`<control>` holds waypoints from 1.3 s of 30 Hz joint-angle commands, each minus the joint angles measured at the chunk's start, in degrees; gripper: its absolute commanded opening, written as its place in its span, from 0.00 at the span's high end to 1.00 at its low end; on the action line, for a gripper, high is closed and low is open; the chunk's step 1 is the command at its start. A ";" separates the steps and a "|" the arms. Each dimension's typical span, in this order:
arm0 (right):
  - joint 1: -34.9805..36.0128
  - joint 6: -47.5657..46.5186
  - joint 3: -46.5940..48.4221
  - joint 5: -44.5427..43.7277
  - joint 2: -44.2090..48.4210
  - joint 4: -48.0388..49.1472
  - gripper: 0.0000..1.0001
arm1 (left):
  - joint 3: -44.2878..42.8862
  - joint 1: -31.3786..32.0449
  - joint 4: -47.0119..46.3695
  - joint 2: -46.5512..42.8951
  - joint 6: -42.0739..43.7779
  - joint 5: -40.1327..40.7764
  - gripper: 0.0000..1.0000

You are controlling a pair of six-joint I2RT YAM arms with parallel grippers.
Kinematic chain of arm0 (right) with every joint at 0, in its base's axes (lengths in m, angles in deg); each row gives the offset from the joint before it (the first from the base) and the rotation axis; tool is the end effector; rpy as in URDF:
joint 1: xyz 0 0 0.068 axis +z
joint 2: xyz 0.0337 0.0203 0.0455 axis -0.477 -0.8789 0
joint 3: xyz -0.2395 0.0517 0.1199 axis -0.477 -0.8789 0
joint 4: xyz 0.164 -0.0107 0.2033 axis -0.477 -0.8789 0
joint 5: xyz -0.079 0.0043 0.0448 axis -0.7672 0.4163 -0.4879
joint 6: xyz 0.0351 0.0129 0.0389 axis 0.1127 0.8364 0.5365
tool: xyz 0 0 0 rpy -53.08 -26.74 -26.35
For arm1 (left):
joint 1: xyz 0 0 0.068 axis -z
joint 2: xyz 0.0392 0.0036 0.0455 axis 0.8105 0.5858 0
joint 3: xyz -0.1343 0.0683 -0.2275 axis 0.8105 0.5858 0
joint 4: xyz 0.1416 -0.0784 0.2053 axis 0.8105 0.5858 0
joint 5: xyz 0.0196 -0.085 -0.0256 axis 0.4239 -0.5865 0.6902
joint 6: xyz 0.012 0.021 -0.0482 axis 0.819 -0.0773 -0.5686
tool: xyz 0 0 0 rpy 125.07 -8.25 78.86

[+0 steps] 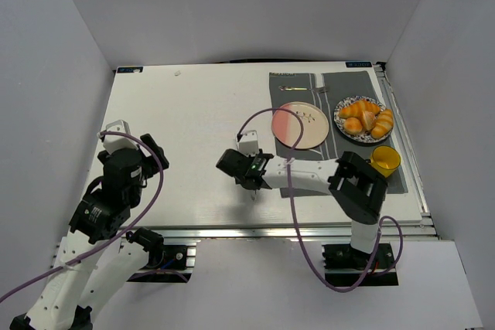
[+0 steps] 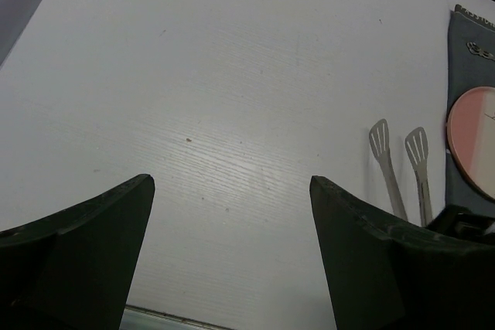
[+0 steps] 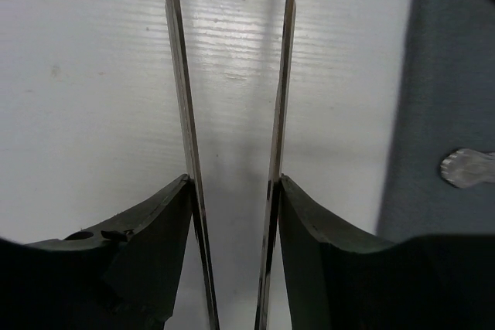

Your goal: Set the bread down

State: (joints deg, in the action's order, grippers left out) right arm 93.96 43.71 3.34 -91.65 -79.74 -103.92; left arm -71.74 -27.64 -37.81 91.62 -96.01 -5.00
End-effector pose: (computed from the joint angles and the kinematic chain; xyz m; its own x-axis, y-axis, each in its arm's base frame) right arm 0.1774 0.3342 0.1802 -0.6669 -0.1077 -0.7373 -0.1274 0.9914 -0.0296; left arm 0.0940 -0.0251 0.3477 -0.3450 -0.2802 -0.8958 -0.2564 0.9462 -0.1973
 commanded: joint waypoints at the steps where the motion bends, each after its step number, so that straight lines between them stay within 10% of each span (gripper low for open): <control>1: -0.08 -2.76 8.25 -1.82 9.70 -11.60 0.47 | -0.99 0.22 -0.76 0.75 0.71 0.10 0.07; 17: -7.19 -1.01 17.41 1.42 34.42 -32.99 0.43 | -2.49 0.22 -1.99 1.54 1.24 -1.48 0.07; 39: -49.63 -24.03 21.72 16.19 31.71 -40.99 0.39 | -3.28 0.22 -1.38 1.54 1.42 -3.33 0.07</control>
State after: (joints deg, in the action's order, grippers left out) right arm 47.30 25.96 24.02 -78.75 -47.74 -145.56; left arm -73.29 -27.64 -39.09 93.06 -95.14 -7.64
